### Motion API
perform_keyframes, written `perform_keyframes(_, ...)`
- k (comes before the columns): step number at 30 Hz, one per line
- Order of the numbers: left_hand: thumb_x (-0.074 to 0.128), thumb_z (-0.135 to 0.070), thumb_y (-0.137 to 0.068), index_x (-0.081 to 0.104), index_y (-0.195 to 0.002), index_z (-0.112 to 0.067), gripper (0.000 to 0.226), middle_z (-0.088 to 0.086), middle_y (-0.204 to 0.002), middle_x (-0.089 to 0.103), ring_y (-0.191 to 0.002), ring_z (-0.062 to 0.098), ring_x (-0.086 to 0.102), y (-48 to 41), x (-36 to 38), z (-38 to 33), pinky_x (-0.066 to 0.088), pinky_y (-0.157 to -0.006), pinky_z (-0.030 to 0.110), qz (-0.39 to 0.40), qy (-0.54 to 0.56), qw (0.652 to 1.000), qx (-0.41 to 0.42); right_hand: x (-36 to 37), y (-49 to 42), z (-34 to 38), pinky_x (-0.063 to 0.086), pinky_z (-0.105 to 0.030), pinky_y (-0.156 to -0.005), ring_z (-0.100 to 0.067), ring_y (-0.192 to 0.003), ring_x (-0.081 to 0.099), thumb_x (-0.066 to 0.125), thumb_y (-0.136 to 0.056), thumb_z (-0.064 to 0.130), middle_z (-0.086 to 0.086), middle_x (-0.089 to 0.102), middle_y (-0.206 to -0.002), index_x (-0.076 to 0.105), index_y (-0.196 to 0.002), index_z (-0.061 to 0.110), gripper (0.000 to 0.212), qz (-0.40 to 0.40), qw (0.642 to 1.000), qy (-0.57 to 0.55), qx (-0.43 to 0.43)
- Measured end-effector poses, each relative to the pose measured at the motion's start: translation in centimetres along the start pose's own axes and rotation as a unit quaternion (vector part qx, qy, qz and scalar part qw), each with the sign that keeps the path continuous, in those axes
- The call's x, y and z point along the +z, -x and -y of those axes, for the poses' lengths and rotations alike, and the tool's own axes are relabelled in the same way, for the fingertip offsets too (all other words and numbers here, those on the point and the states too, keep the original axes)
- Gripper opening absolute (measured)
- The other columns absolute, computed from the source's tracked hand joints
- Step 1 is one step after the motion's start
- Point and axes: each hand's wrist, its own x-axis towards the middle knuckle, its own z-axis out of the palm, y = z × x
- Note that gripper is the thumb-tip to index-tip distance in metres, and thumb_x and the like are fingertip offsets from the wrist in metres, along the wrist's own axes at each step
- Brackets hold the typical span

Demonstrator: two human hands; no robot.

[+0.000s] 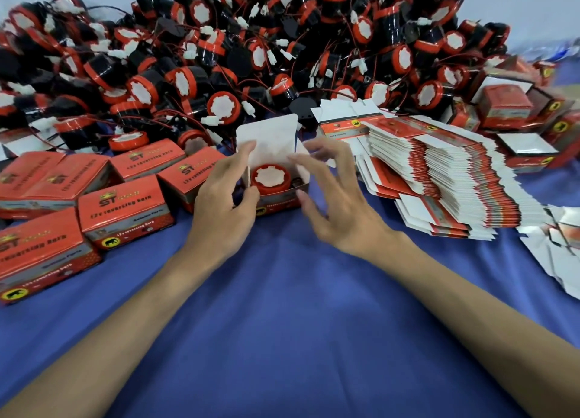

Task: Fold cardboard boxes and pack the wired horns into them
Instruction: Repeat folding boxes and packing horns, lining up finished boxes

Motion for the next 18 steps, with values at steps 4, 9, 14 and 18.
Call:
perform_keyframes(4, 0.054, 0.002, -0.092, 0.051, -0.136, -0.020, 0.049, 0.004, -0.114, 0.050, -0.110, -0.012, 0.041, 0.1, 0.0, -0.6, 0.043, -0.105, 0.041, 0.010, 0.032, 0.999, -0.018, 0.1, -0.2, 0.2, 0.049, -0.026, -0.096, -0.026, -0.117, 0.049, 0.053, -0.085, -0.005, -0.017, 0.042, -0.127, 0.050, -0.126, -0.009, 0.041, -0.075, 0.984, -0.118, 0.109)
perform_keyframes(9, 0.052, -0.002, -0.096, 0.046, -0.127, -0.033, 0.044, 0.004, -0.117, 0.045, -0.117, -0.003, 0.040, 0.0, -0.2, -0.9, 0.035, -0.112, 0.037, 0.049, 0.079, 0.995, -0.030, -0.3, 0.0, 0.3, 0.049, -0.032, -0.098, -0.018, -0.111, 0.060, 0.051, -0.085, 0.004, -0.008, 0.065, -0.117, 0.059, -0.123, -0.002, 0.039, -0.035, 0.972, -0.163, 0.165)
perform_keyframes(14, 0.045, -0.014, -0.102, 0.042, -0.139, -0.032, 0.042, -0.006, -0.098, 0.041, -0.100, 0.000, 0.040, -0.1, -0.1, -0.5, 0.028, -0.096, 0.008, 0.051, 0.061, 0.997, -0.013, 0.3, 0.3, 1.0, 0.052, -0.046, -0.087, -0.023, -0.096, 0.067, 0.055, -0.084, 0.004, 0.000, 0.073, -0.098, 0.065, -0.117, 0.006, 0.035, -0.007, 0.985, -0.117, 0.123)
perform_keyframes(18, 0.046, -0.016, -0.102, 0.038, -0.145, -0.027, 0.044, -0.010, -0.096, 0.042, -0.094, -0.006, 0.041, -0.1, 0.0, -0.2, 0.029, -0.088, 0.003, 0.031, 0.035, 0.999, -0.001, 0.3, 0.0, 0.6, 0.053, -0.044, -0.082, -0.019, -0.092, 0.067, 0.053, -0.086, 0.006, 0.006, 0.073, -0.099, 0.060, -0.121, 0.008, 0.036, -0.006, 0.986, -0.106, 0.126)
